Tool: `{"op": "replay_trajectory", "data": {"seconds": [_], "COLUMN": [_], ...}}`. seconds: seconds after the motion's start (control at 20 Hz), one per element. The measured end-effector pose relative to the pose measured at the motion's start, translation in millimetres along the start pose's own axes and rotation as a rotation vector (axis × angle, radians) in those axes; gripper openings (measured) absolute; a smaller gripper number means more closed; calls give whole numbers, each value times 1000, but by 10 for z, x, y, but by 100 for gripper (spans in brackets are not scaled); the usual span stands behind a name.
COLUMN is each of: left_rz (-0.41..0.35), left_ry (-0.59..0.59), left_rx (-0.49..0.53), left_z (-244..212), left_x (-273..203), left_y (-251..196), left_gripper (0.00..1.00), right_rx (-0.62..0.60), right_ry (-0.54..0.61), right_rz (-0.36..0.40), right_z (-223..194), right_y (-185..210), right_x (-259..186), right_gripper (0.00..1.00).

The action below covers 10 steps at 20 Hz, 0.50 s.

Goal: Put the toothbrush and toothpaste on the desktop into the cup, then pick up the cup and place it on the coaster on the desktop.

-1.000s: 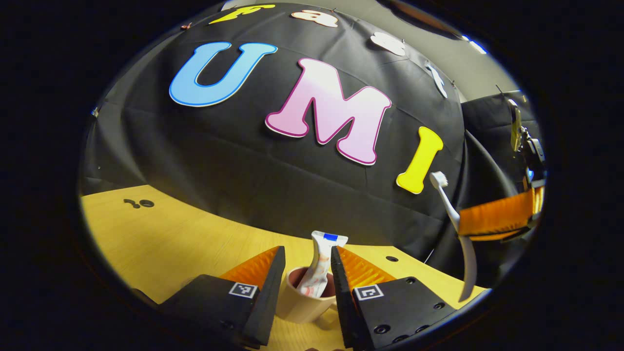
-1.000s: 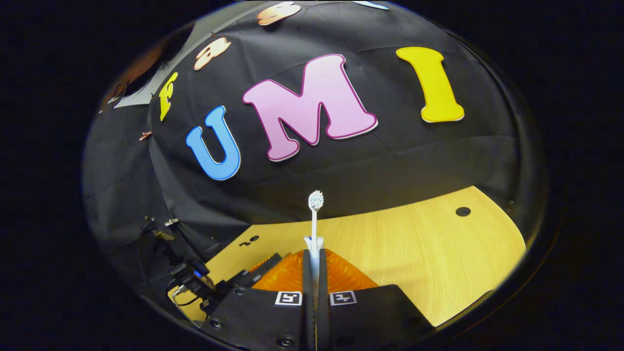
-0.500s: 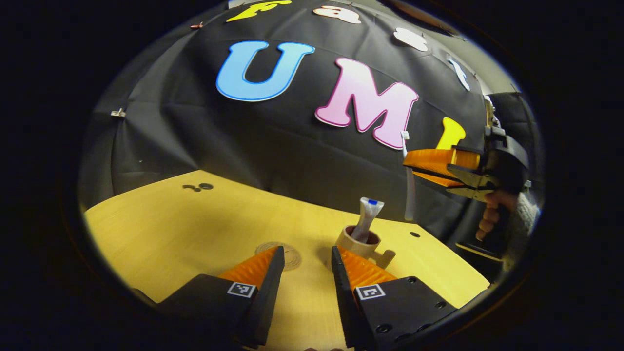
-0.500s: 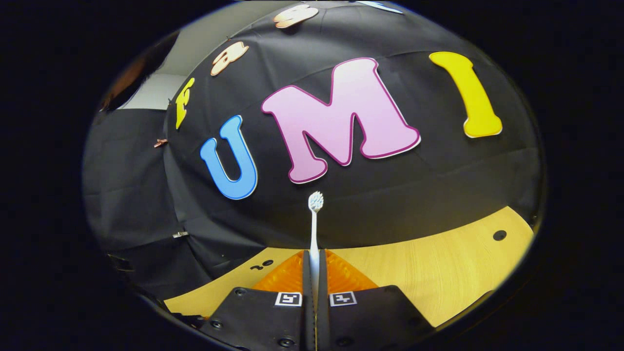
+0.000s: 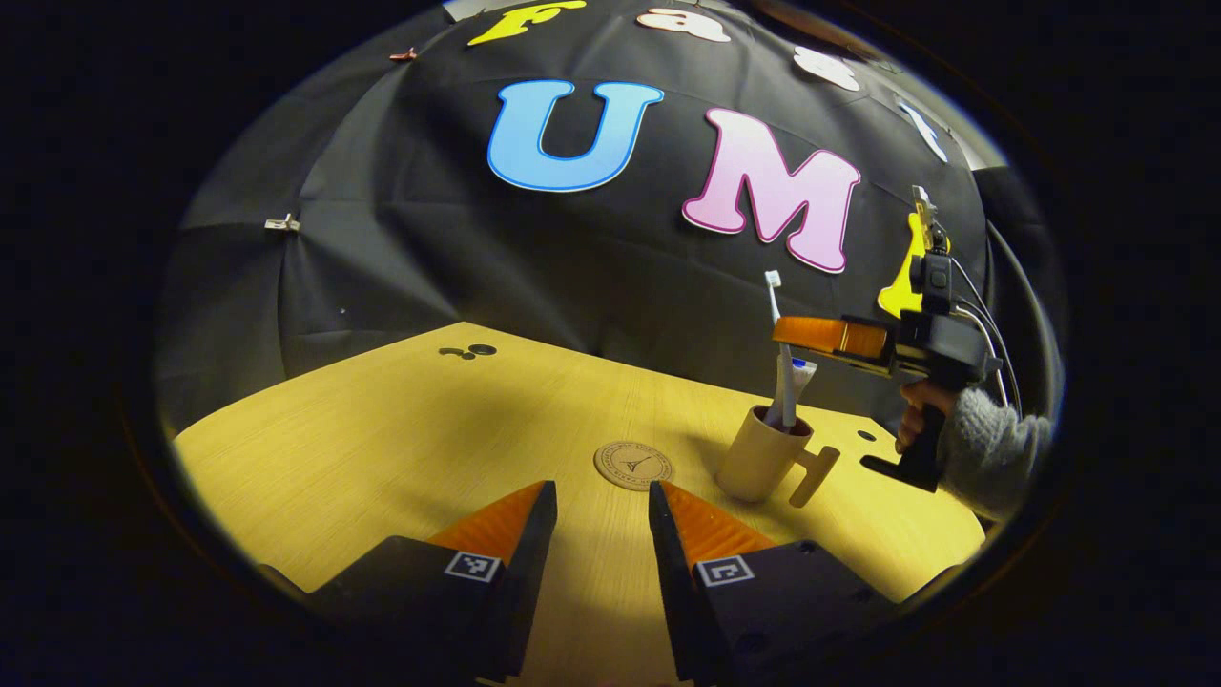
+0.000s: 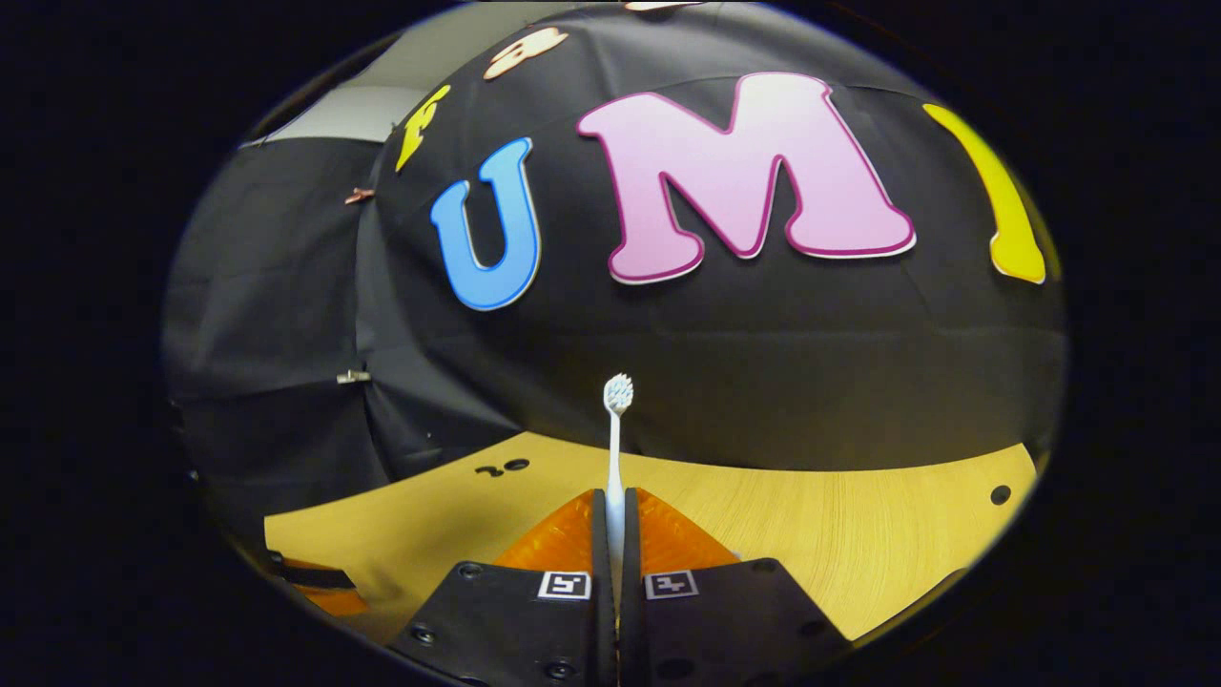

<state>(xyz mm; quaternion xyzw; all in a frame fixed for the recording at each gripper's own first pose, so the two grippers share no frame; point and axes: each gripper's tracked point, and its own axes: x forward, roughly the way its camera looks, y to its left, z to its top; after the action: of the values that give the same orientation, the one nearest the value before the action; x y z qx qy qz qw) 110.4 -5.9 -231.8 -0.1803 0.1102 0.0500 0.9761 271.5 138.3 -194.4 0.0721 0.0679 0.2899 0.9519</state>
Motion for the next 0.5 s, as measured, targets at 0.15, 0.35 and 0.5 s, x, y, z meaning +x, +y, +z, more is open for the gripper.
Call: {"op": "replay_trajectory", "data": {"seconds": [0.15,0.35,0.5], "left_rz": [15,29,35], "left_ry": [-1,6,8], "left_rx": [-21,-41,-46], "left_z": [-5,-92,-106], "left_x": [-4,32,52], "left_y": [-21,-32,-42], "left_gripper": [60,60,60], "right_rx": [-29,-55,-82], "right_ry": [44,87,91], "right_rz": [14,25,13], "right_z": [-211,-415,-434], "right_y": [-26,-19,-30], "right_x": [59,82,55], "right_gripper": [6,6,8]}}
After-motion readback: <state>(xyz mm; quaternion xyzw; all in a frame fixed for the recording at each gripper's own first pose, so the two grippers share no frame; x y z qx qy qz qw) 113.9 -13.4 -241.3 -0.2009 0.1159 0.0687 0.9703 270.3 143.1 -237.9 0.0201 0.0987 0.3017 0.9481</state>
